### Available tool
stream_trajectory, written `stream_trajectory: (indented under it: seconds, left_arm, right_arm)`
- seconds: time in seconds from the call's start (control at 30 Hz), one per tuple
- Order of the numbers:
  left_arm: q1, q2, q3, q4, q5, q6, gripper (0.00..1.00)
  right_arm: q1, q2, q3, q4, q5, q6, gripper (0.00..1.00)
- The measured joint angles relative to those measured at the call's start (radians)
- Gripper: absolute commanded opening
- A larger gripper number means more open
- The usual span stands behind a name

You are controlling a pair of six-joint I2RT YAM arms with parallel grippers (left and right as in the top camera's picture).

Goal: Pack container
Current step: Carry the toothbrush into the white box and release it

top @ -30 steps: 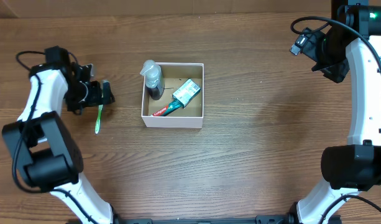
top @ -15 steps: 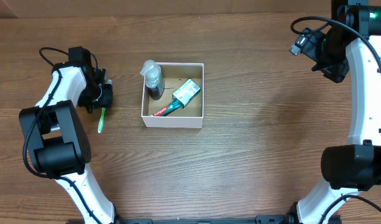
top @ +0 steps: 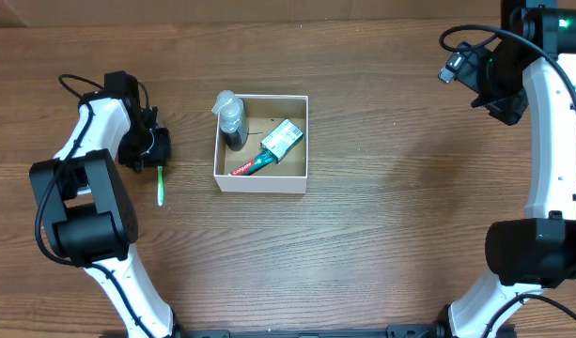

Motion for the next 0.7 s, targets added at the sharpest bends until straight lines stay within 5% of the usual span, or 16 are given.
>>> stream_trajectory:
  seconds: [0.33,0.53,0.7]
  left_arm:
    - [0.000,0.016,0.464,-0.398,0.092,-0.003,0.04]
    - [-0.015,-0.161,0.613,-0.430,0.167,0.006,0.04]
    - [-0.182,-0.382,0.640,-0.409,0.238,0.114,0.08]
  right_arm:
    - [0.000,0.000,0.000,0.000,0.000,0.000,1.00]
    - [0.000,0.000,0.000,0.000,0.000,0.000,1.00]
    - [0.000,0.000,0.000,0.000,0.000,0.000,1.00]
